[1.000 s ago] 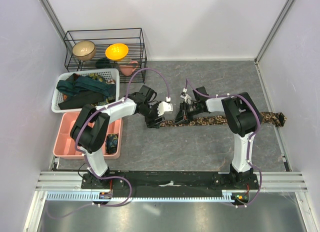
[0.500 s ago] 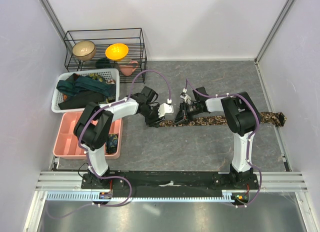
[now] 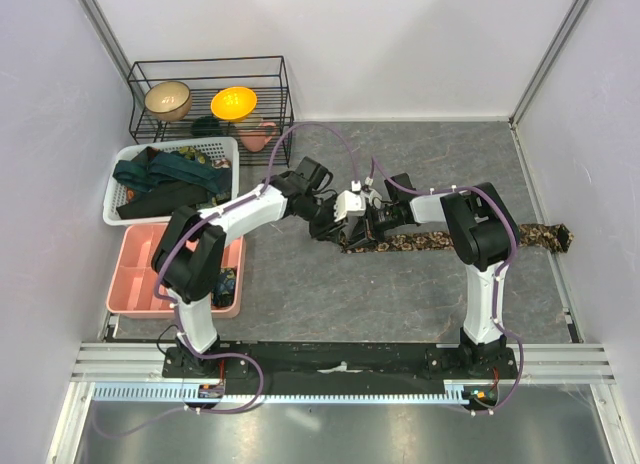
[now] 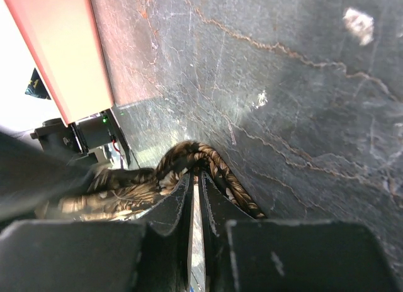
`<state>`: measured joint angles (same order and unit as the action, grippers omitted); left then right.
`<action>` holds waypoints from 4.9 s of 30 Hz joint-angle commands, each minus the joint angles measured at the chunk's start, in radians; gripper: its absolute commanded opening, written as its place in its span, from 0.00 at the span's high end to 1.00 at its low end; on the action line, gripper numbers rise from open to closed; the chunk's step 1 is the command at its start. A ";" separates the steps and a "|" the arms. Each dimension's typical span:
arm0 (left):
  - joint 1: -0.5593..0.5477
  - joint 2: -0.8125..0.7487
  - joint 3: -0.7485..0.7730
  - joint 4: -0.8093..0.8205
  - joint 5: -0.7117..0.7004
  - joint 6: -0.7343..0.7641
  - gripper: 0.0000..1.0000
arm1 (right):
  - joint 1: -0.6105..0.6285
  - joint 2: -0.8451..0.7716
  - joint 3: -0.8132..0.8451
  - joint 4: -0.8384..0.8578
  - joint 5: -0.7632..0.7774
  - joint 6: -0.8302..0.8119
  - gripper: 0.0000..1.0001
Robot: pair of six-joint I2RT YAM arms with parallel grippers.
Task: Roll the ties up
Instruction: Roll the tie at the center of the board.
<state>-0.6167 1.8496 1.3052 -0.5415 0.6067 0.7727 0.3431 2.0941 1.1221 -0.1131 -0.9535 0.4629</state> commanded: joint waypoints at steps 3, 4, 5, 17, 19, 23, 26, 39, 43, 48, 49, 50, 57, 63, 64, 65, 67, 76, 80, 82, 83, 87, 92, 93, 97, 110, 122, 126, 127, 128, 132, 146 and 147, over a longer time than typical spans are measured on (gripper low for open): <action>-0.041 0.111 0.161 0.018 0.036 -0.121 0.63 | 0.010 0.032 0.010 0.007 0.098 -0.017 0.87; -0.043 0.125 0.169 0.017 0.031 -0.124 0.63 | 0.010 0.027 0.008 0.007 0.096 -0.015 0.87; -0.048 0.147 0.180 0.012 0.028 -0.122 0.63 | 0.010 0.024 0.007 0.006 0.093 -0.013 0.86; -0.037 0.114 0.114 -0.018 -0.019 -0.067 0.69 | -0.007 -0.071 0.021 -0.069 0.065 -0.049 0.79; -0.037 0.105 0.109 -0.018 -0.021 -0.062 0.69 | -0.018 -0.091 0.025 -0.112 0.056 -0.069 0.71; -0.038 0.111 0.120 -0.020 -0.019 -0.062 0.69 | -0.064 -0.111 0.030 -0.192 0.035 -0.122 0.59; -0.038 0.121 0.132 -0.018 -0.013 -0.073 0.69 | -0.098 -0.115 0.031 -0.241 0.016 -0.161 0.59; -0.020 0.100 0.117 -0.072 -0.038 -0.076 0.70 | -0.127 -0.039 0.077 -0.258 0.081 -0.242 0.70; 0.008 0.045 0.077 -0.103 -0.039 -0.044 0.71 | -0.084 -0.023 0.071 -0.211 0.093 -0.210 0.71; 0.038 0.007 0.046 -0.124 -0.030 -0.021 0.71 | -0.043 -0.022 0.058 -0.097 0.099 -0.097 0.73; 0.038 0.005 0.046 -0.124 -0.018 -0.018 0.71 | -0.041 -0.023 0.054 -0.080 0.096 -0.075 0.73; 0.037 0.007 0.054 -0.120 -0.012 -0.026 0.71 | -0.038 -0.029 0.050 -0.041 0.087 -0.054 0.73; 0.008 0.071 0.126 -0.065 0.007 -0.113 0.66 | -0.053 -0.091 0.019 0.009 0.003 0.031 0.71; -0.025 0.095 0.126 0.018 -0.044 -0.177 0.64 | -0.107 -0.134 -0.015 -0.011 -0.074 0.037 0.62; -0.031 0.099 0.124 0.021 -0.051 -0.181 0.63 | -0.111 -0.135 -0.016 -0.011 -0.083 0.036 0.61; -0.034 0.102 0.123 0.035 -0.062 -0.182 0.63 | -0.112 -0.141 -0.019 -0.011 -0.096 0.034 0.58; -0.041 0.111 0.123 0.041 -0.082 -0.194 0.62 | -0.112 -0.140 -0.022 -0.011 -0.106 0.033 0.55; -0.051 0.151 0.143 0.087 -0.142 -0.240 0.60 | -0.093 -0.121 -0.012 -0.011 -0.130 0.037 0.50; -0.051 0.157 0.149 0.097 -0.134 -0.250 0.60 | -0.073 -0.100 0.004 -0.022 -0.100 0.033 0.50; -0.051 0.157 0.147 0.104 -0.130 -0.251 0.60 | -0.069 -0.080 0.015 -0.026 -0.079 0.031 0.51; -0.051 0.157 0.146 0.104 -0.128 -0.251 0.60 | -0.067 -0.074 0.025 -0.031 -0.073 0.034 0.51; -0.052 0.148 0.137 0.107 -0.114 -0.248 0.60 | -0.058 -0.055 0.044 -0.030 -0.050 0.045 0.51; -0.060 0.138 0.124 0.106 -0.110 -0.233 0.61 | -0.058 -0.055 0.044 0.004 -0.063 0.080 0.51; -0.060 0.138 0.117 0.106 -0.104 -0.230 0.62 | -0.058 -0.058 0.042 0.004 -0.068 0.083 0.51; -0.061 0.129 0.100 0.107 -0.102 -0.224 0.62 | -0.065 -0.074 0.018 0.047 -0.096 0.118 0.50; -0.061 0.114 0.085 0.135 -0.096 -0.233 0.63 | -0.061 -0.065 -0.015 0.106 -0.096 0.143 0.63; -0.014 0.037 0.034 0.130 -0.111 -0.199 0.36 | -0.061 -0.042 0.042 -0.071 -0.044 -0.039 1.00; -0.015 0.033 0.028 0.129 -0.098 -0.153 0.28 | -0.062 -0.034 0.050 -0.073 -0.047 -0.056 1.00; -0.020 0.045 0.035 0.124 -0.097 -0.144 0.24 | -0.061 -0.031 0.051 -0.071 -0.047 -0.061 1.00; -0.029 0.056 0.043 0.120 -0.097 -0.139 0.22 | -0.061 -0.029 0.050 -0.069 -0.050 -0.063 1.00; -0.063 0.099 0.080 0.083 -0.108 -0.118 0.17 | -0.061 -0.029 0.045 -0.065 -0.053 -0.069 1.00; -0.126 0.189 0.123 -0.038 -0.269 -0.020 0.46 | -0.058 -0.051 0.030 -0.036 -0.079 -0.017 1.00; -0.124 0.183 0.111 -0.044 -0.271 -0.004 0.49 | -0.056 -0.052 0.021 -0.016 -0.080 -0.004 1.00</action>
<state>-0.7441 2.0384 1.4185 -0.5053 0.3874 0.6754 0.2794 2.0586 1.1378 -0.1818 -0.9997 0.4290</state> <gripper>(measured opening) 0.558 0.011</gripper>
